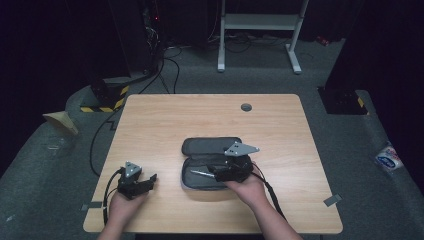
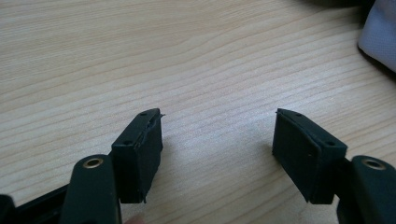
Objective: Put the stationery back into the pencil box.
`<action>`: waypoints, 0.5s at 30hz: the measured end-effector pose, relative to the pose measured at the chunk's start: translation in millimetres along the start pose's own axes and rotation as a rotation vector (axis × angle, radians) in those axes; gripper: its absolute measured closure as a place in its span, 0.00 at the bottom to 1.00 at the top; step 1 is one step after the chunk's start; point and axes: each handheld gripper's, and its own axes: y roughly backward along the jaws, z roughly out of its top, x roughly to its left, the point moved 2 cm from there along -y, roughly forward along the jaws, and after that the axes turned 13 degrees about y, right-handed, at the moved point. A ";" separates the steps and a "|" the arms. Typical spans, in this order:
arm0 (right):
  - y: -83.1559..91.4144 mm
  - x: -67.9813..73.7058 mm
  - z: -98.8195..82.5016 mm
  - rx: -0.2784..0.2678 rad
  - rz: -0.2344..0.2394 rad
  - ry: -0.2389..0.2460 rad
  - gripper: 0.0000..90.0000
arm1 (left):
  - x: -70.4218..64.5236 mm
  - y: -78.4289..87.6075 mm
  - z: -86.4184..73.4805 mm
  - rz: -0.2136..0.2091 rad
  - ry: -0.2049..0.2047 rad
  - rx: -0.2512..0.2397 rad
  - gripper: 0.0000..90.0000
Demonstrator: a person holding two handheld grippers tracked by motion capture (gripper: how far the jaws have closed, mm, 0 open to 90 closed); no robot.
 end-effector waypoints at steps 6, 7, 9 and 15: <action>5.6 -6.7 -10.1 0.005 -0.009 -0.022 0.17 | -0.2 0.0 -0.1 0.001 0.001 -0.002 0.37; 7.3 -8.4 -12.2 0.007 -0.017 -0.023 0.17 | -0.1 0.0 -0.1 0.001 0.001 -0.001 0.37; 11.2 -12.0 -16.8 0.010 -0.027 -0.036 0.17 | -0.2 0.0 -0.1 0.001 0.001 -0.002 0.37; 25.7 -26.1 -32.8 0.015 -0.076 -0.062 0.17 | -0.2 0.0 -0.1 0.001 0.001 -0.001 0.37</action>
